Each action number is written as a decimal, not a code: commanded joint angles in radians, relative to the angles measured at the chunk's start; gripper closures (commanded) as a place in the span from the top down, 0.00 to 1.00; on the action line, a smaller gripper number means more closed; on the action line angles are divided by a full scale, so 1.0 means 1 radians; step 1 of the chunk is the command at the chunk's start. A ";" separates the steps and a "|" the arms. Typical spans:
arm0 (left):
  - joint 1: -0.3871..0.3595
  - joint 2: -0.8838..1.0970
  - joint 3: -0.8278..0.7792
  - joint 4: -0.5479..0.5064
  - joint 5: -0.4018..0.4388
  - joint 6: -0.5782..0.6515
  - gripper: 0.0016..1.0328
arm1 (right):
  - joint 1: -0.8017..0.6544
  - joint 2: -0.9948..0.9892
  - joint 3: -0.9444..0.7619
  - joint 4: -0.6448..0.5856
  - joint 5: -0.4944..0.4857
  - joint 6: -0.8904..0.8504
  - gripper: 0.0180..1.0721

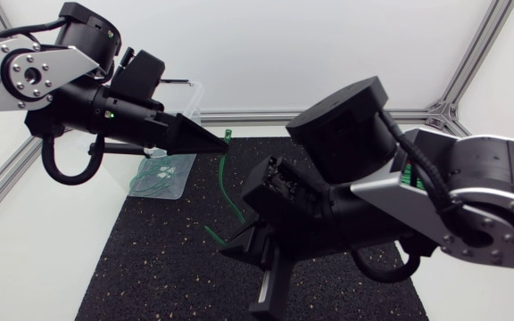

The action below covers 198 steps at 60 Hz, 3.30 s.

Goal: Take a green cable tie from the red box, thread the tail through the head to close it, then place it in the transparent bin on the left.

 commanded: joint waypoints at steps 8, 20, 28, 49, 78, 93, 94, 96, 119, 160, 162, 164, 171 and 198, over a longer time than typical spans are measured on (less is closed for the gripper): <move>0.012 -0.093 -0.114 0.111 0.005 -0.035 0.03 | -0.034 -0.014 0.033 -0.024 -0.016 0.067 0.05; 0.008 -0.194 -0.251 0.319 -0.034 -0.086 0.03 | -0.048 0.009 0.052 -0.035 -0.057 0.080 0.05; 0.005 -0.248 -0.332 0.424 -0.077 -0.097 0.03 | -0.041 0.000 0.061 -0.050 -0.067 0.083 0.05; -0.008 -0.277 -0.344 0.483 -0.075 -0.180 0.03 | -0.001 -0.052 0.128 -0.121 0.012 0.084 0.05; -0.011 -0.266 -0.406 0.528 -0.064 -0.219 0.03 | 0.151 -0.133 0.061 -0.044 0.272 0.087 0.05; -0.025 -0.252 -0.409 0.531 -0.066 -0.218 0.03 | 0.142 -0.164 0.059 -0.030 0.274 0.236 0.04; -0.026 -0.252 -0.409 0.531 -0.066 -0.218 0.03 | 0.140 -0.167 0.059 -0.027 0.268 0.262 0.04; -0.026 -0.252 -0.410 0.531 -0.066 -0.218 0.03 | 0.133 -0.172 0.062 -0.032 0.257 0.285 0.04; -0.032 -0.266 -0.422 0.531 -0.066 -0.213 0.03 | 0.051 -0.093 0.122 -0.153 0.177 0.445 0.04; -0.031 -0.258 -0.449 0.583 -0.064 -0.212 0.03 | -0.085 -0.041 0.222 -0.277 -0.283 0.853 0.05; -0.032 -0.258 -0.452 0.586 -0.064 -0.212 0.03 | -0.097 -0.032 0.225 -0.283 -0.286 0.850 0.04; -0.032 -0.258 -0.455 0.591 -0.064 -0.212 0.03 | -0.096 -0.029 0.225 -0.283 -0.287 0.851 0.04; -0.034 -0.263 -0.467 0.606 -0.064 -0.216 0.03 | -0.093 -0.006 0.214 -0.242 -0.301 0.908 0.05; -0.029 -0.334 -0.533 0.680 -0.034 -0.253 0.03 | -0.131 0.068 0.188 -0.105 -0.475 1.072 0.04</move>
